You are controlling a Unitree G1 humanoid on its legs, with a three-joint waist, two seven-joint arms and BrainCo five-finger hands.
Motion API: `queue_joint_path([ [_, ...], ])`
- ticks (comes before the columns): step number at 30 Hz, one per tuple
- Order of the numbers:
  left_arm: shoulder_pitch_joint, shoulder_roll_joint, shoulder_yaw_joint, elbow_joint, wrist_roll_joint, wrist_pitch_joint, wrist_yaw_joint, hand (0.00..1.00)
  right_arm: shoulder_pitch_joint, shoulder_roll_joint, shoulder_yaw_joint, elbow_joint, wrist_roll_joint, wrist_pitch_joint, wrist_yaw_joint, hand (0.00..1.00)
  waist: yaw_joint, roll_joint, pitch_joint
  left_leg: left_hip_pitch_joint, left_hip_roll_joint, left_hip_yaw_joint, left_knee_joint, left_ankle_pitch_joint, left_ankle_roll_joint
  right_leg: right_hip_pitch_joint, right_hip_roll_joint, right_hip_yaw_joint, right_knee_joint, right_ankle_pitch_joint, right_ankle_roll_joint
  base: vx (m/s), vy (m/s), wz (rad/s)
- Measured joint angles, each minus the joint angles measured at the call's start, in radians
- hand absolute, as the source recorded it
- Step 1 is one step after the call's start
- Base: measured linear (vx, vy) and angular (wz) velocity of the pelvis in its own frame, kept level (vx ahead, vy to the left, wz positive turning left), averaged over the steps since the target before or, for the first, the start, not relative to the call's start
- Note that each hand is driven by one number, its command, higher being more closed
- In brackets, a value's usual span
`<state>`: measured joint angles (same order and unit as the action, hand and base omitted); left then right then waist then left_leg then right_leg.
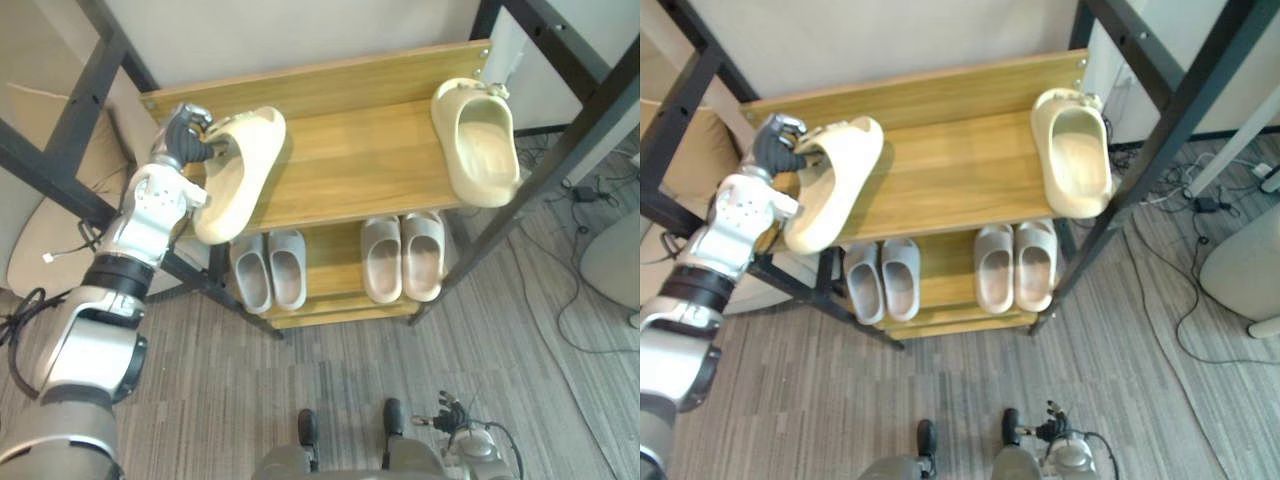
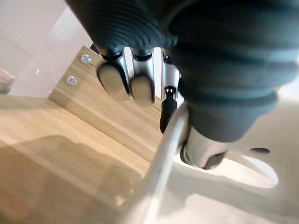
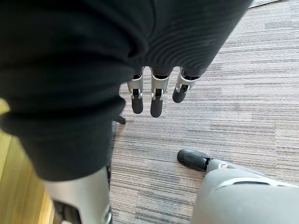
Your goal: Organize the slippers on the shoe rack
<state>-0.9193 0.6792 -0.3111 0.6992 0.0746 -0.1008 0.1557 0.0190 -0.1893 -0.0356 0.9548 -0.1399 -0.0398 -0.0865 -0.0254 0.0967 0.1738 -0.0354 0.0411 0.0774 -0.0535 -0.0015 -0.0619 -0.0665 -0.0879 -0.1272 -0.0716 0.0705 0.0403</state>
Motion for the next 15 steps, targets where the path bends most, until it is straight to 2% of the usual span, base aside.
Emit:
queue_joint_path([
  [15, -0.025, -0.076, 0.007, -0.025, -0.018, 0.005, 0.041, 1.00, 0.000, 0.006, -0.001, -0.004, 0.024, 0.001, -0.004, 0.00, -0.028, 0.000, 0.000, 0.001, 0.000, 0.009, -0.003, 0.000, 0.000, -0.006, 0.000, 0.016, -0.002, 0.004, 0.002, 0.00, 0.000, -0.01],
])
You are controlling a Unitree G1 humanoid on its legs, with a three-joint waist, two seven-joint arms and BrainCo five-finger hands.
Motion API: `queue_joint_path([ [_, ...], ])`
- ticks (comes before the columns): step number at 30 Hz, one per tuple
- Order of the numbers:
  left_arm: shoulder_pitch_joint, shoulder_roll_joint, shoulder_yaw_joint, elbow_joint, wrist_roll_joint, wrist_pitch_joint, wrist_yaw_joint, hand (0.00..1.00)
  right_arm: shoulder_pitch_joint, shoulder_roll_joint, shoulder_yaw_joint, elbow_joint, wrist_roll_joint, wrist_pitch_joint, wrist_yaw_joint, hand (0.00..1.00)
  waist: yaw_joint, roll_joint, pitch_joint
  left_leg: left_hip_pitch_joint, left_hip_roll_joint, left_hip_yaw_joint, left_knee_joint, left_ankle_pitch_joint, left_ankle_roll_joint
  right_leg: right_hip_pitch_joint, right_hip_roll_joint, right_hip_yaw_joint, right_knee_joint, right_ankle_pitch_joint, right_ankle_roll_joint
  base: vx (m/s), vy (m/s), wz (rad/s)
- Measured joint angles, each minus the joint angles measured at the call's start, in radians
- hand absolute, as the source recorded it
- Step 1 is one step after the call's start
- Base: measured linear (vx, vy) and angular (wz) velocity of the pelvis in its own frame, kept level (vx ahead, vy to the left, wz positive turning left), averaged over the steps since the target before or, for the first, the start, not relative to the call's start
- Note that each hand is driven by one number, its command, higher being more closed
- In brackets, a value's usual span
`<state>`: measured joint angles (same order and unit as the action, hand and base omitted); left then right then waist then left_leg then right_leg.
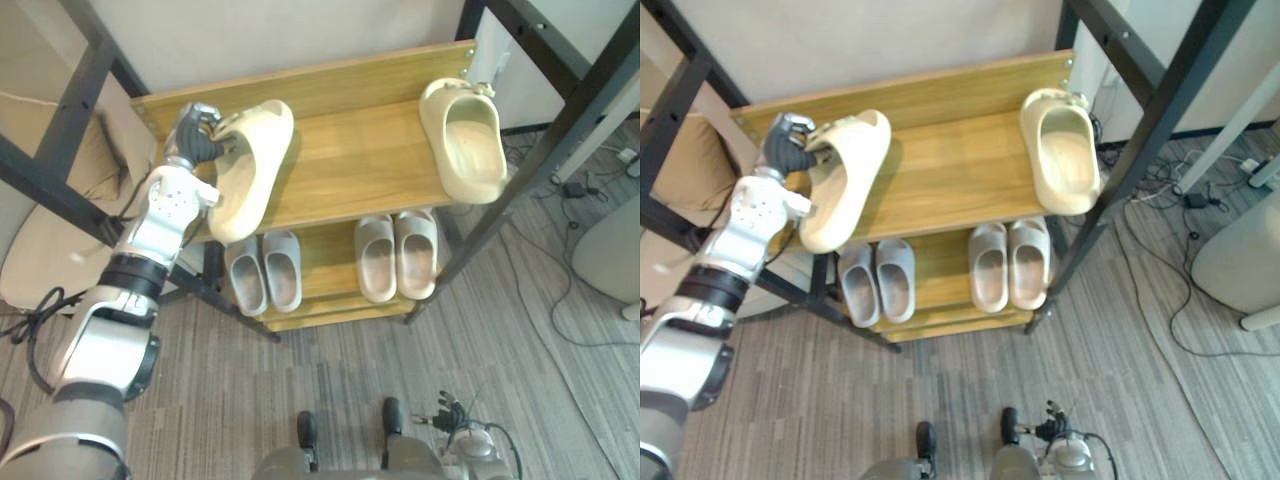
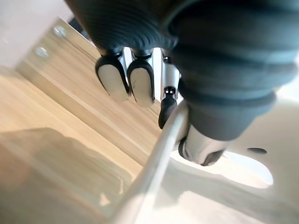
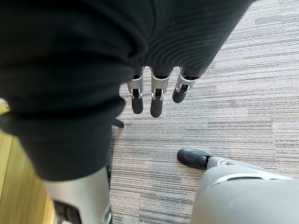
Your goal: Organize the slippers on the shoe rack
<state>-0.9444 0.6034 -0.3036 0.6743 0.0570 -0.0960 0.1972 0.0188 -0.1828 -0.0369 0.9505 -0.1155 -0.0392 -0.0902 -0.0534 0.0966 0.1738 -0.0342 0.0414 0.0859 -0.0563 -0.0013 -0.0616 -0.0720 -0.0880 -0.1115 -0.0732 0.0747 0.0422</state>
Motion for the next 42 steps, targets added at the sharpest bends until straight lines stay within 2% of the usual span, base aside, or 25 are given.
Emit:
queue_joint_path([
  [8, -0.125, -0.014, -0.001, -0.033, 0.022, 0.001, 0.024, 1.00, -0.007, 0.015, 0.000, -0.035, 0.002, 0.000, 0.000, 0.00, -0.021, 0.000, 0.003, -0.031, -0.001, 0.040, 0.002, -0.001, 0.002, -0.053, 0.000, 0.046, -0.002, 0.019, 0.005, -0.02, 0.002, -0.17],
  [15, -0.224, -0.030, -0.001, 0.025, 0.027, 0.003, 0.041, 1.00, -0.020, 0.016, -0.023, -0.043, 0.009, 0.000, -0.004, 0.00, -0.057, 0.002, 0.033, -0.039, -0.003, 0.046, 0.001, -0.003, 0.004, -0.076, 0.001, 0.077, -0.002, 0.026, 0.008, -0.01, -0.009, -0.11],
  [25, -0.262, -0.051, 0.000, 0.104, 0.059, 0.022, 0.057, 1.00, -0.019, 0.017, -0.039, -0.069, 0.048, -0.003, -0.008, 0.00, -0.062, 0.003, 0.052, -0.068, -0.006, 0.063, 0.006, -0.003, 0.005, -0.113, 0.000, 0.099, -0.003, 0.041, 0.009, -0.01, -0.004, -0.06],
  [33, -0.262, -0.102, 0.000, 0.122, 0.101, 0.032, 0.059, 1.00, -0.019, 0.017, -0.039, -0.069, 0.048, -0.010, -0.012, 0.00, -0.062, 0.005, 0.064, -0.072, -0.008, 0.062, 0.006, -0.003, 0.005, -0.117, -0.002, 0.101, -0.003, 0.044, 0.009, 0.00, 0.000, 0.00],
  [35, -0.262, -0.136, 0.001, 0.122, 0.120, 0.034, 0.083, 1.00, -0.020, 0.017, -0.038, -0.067, 0.048, -0.012, -0.029, 0.00, -0.063, 0.004, 0.065, -0.070, -0.014, 0.048, 0.007, 0.000, 0.008, -0.109, -0.008, 0.090, -0.003, 0.044, 0.010, -0.04, -0.028, 0.15],
  [36, -0.262, -0.139, 0.001, 0.122, 0.120, 0.034, 0.084, 0.00, -0.019, 0.017, -0.038, -0.067, 0.048, -0.012, -0.029, 0.00, -0.063, 0.004, 0.065, -0.070, -0.015, 0.047, 0.007, 0.000, 0.009, -0.109, -0.009, 0.089, -0.003, 0.044, 0.010, -0.05, -0.022, 0.14],
  [42, -0.267, -0.150, 0.013, 0.122, 0.119, 0.034, 0.084, 0.00, -0.021, 0.016, -0.039, -0.067, 0.048, -0.013, -0.030, 0.00, -0.063, 0.003, 0.076, -0.067, -0.016, 0.046, 0.007, 0.000, 0.009, -0.105, -0.010, 0.089, -0.003, 0.044, 0.010, 0.00, 0.000, 0.00],
])
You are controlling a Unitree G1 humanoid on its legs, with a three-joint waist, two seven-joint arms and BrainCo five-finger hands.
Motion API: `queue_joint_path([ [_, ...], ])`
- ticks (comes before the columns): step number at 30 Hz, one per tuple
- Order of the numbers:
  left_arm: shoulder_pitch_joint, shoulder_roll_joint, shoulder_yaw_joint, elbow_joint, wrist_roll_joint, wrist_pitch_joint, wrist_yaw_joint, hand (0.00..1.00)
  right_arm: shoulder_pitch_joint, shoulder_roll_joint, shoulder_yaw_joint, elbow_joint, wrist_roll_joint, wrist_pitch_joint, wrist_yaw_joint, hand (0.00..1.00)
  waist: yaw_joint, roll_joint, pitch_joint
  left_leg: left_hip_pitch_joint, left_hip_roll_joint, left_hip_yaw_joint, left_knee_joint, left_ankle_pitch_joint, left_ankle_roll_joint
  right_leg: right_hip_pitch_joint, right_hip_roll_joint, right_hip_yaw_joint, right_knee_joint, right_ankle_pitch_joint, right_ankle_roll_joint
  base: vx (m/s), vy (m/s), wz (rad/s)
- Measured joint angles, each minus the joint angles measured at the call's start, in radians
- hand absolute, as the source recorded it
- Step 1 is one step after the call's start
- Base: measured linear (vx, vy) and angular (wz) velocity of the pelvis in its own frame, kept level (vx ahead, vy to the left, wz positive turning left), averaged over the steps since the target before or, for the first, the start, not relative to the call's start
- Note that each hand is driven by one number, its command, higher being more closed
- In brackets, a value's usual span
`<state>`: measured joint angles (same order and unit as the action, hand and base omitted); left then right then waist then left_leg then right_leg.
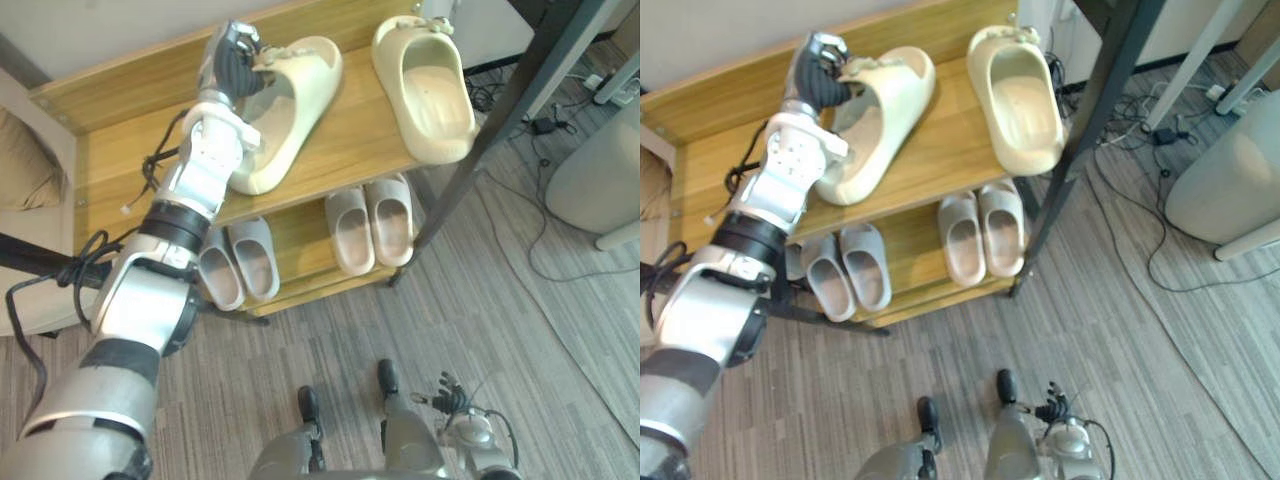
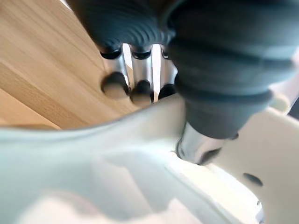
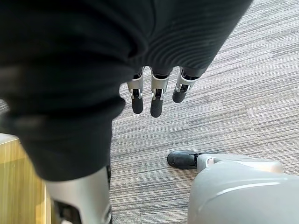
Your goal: Organize the slippers on the shoe rack
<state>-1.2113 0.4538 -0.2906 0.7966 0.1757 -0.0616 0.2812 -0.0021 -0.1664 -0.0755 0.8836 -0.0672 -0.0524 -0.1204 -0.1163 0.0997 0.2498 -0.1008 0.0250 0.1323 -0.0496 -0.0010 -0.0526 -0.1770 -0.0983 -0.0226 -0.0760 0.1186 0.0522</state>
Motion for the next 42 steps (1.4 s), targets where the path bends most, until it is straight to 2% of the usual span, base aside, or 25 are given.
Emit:
queue_joint_path([
  [5, -0.002, -0.010, 0.000, 0.000, -0.002, 0.002, 0.000, 0.00, 0.000, 0.000, 0.000, 0.000, 0.000, 0.000, 0.000, 0.00, 0.000, -0.001, 0.001, 0.003, -0.001, 0.000, 0.000, 0.001, 0.001, 0.004, -0.001, 0.000, 0.000, 0.000, 0.000, 0.00, 0.000, 0.00],
  [12, -0.001, -0.072, 0.019, 0.003, -0.031, 0.003, 0.001, 0.00, 0.000, 0.001, 0.001, 0.002, -0.001, 0.001, 0.000, 0.00, 0.001, -0.004, 0.003, 0.016, -0.004, -0.008, 0.000, 0.003, 0.004, 0.022, -0.005, -0.008, 0.000, 0.001, 0.001, -0.01, -0.003, 0.02],
  [19, 0.011, -0.081, 0.019, -0.016, -0.084, 0.003, 0.010, 0.00, 0.000, 0.001, 0.005, 0.004, -0.001, 0.001, 0.000, 0.00, 0.001, -0.004, 0.003, 0.020, -0.005, -0.015, 0.000, 0.006, 0.007, 0.029, -0.007, -0.017, 0.000, 0.002, 0.003, -0.01, -0.004, 0.02],
  [32, 0.079, -0.085, 0.035, -0.220, -0.142, -0.017, 0.039, 0.00, -0.001, -0.002, 0.024, 0.010, -0.005, 0.002, 0.001, 0.00, 0.010, -0.004, 0.002, 0.032, -0.011, -0.059, -0.005, 0.021, 0.011, 0.061, -0.015, -0.060, -0.002, -0.001, 0.006, -0.02, -0.003, 0.10],
  [40, 0.240, -0.082, 0.091, -0.395, -0.193, -0.023, 0.044, 0.00, -0.001, -0.007, 0.041, 0.011, -0.010, 0.004, 0.001, 0.00, 0.022, -0.002, 0.000, 0.035, -0.011, -0.077, -0.005, 0.026, 0.010, 0.074, -0.017, -0.080, -0.001, -0.002, 0.007, -0.01, 0.001, 0.06],
  [42, 0.295, -0.077, 0.099, -0.430, -0.217, -0.043, 0.043, 0.00, 0.001, -0.007, 0.041, 0.011, -0.011, 0.006, 0.001, 0.00, 0.031, -0.001, -0.002, 0.037, -0.012, -0.079, -0.005, 0.026, 0.009, 0.078, -0.017, -0.086, -0.001, -0.002, 0.007, -0.01, 0.000, 0.04],
])
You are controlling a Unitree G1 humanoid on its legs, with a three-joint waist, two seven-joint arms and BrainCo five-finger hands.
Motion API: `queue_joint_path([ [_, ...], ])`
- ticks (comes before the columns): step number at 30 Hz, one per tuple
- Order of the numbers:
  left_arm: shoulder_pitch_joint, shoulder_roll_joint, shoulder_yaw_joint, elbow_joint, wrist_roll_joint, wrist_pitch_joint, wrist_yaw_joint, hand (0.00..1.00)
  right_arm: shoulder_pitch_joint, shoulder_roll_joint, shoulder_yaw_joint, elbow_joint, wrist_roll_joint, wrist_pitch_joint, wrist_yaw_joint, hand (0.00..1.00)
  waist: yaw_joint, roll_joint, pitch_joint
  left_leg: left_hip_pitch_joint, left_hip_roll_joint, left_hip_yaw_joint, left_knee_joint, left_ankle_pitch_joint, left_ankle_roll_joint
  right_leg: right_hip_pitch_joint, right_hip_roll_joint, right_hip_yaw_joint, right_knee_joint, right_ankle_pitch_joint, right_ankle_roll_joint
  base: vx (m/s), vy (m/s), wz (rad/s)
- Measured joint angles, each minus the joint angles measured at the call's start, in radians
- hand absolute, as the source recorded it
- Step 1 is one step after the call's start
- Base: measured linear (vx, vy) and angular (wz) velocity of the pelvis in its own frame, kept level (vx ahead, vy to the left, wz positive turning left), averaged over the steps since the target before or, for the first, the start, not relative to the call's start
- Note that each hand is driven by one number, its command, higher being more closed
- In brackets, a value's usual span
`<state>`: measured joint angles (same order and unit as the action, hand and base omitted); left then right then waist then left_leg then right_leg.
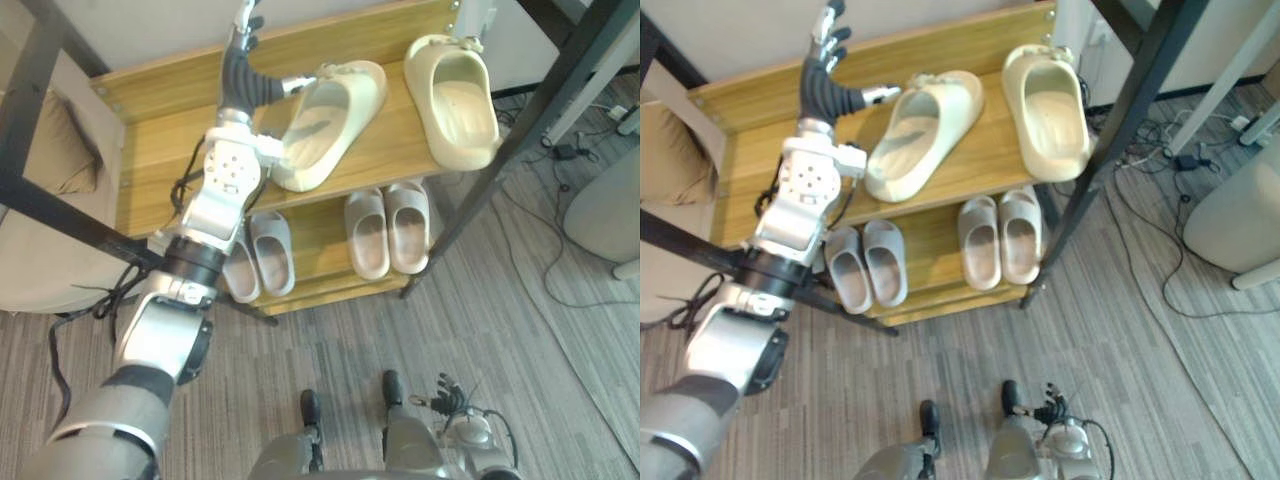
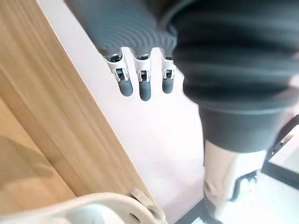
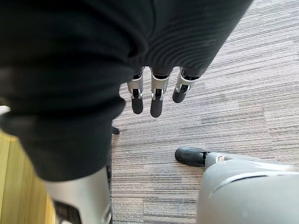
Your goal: Organize the slippers on the shoe rack
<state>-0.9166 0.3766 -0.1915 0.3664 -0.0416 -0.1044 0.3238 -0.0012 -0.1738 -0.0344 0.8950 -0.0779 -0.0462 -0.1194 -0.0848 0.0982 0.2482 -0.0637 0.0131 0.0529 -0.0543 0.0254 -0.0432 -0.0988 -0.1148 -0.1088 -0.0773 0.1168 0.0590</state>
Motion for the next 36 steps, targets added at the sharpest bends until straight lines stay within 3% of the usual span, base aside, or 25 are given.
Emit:
queue_joint_path([
  [13, 0.341, -0.020, 0.018, -0.129, -0.199, -0.038, -0.026, 0.00, 0.009, 0.008, 0.021, 0.029, -0.004, 0.017, 0.002, 0.00, 0.044, -0.005, -0.039, 0.034, 0.001, -0.042, -0.028, 0.015, -0.001, 0.048, -0.001, -0.049, -0.011, -0.006, -0.004, -0.01, 0.000, 0.10],
  [26, 0.391, -0.105, -0.092, -0.160, -0.286, -0.042, -0.090, 0.00, 0.011, 0.007, 0.036, 0.038, -0.038, 0.018, 0.001, 0.00, 0.044, -0.018, -0.054, 0.033, 0.000, -0.065, -0.031, 0.020, -0.002, 0.058, -0.004, -0.077, -0.011, -0.011, 0.004, 0.00, 0.000, 0.05],
  [36, 0.384, -0.166, -0.178, -0.155, -0.336, -0.057, -0.098, 0.00, 0.005, 0.010, 0.036, 0.064, -0.038, 0.025, -0.001, 0.00, 0.035, -0.030, -0.069, 0.036, -0.001, -0.066, -0.031, 0.020, -0.001, 0.062, -0.005, -0.081, -0.012, -0.012, 0.005, 0.00, 0.000, 0.00],
])
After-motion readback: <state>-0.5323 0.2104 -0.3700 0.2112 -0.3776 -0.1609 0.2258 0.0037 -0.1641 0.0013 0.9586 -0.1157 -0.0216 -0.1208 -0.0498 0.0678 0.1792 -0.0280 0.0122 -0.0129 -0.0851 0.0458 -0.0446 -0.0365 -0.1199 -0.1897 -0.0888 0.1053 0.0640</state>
